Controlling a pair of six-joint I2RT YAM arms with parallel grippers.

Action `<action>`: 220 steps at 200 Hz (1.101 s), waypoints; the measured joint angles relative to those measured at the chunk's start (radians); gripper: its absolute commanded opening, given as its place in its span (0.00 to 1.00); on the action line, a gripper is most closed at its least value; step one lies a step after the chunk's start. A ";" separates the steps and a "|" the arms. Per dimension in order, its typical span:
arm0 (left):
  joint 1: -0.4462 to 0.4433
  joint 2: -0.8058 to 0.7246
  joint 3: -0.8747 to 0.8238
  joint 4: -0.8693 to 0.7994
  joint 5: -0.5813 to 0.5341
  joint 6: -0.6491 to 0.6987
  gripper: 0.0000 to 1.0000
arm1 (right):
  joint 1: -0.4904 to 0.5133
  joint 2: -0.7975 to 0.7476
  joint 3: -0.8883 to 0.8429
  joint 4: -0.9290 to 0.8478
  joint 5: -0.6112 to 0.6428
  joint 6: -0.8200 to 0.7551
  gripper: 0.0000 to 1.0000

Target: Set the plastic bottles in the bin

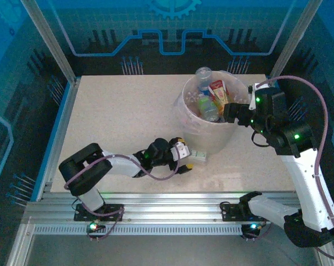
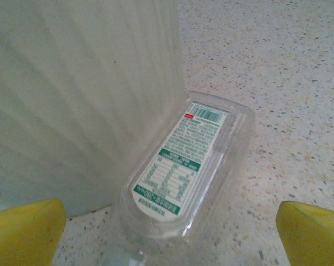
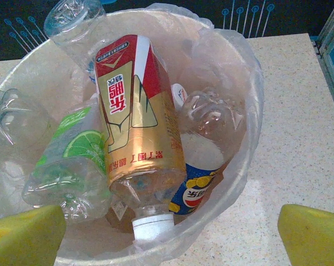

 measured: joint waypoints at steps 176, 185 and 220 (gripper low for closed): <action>0.000 0.153 0.183 -0.181 0.003 0.021 0.97 | -0.006 0.004 -0.026 0.002 0.002 0.001 1.00; -0.001 0.154 0.183 -0.198 0.005 0.021 0.94 | -0.008 0.003 -0.029 0.002 0.002 0.001 1.00; -0.015 0.156 0.183 -0.250 0.005 0.021 0.87 | -0.009 0.003 -0.031 0.002 0.002 0.001 1.00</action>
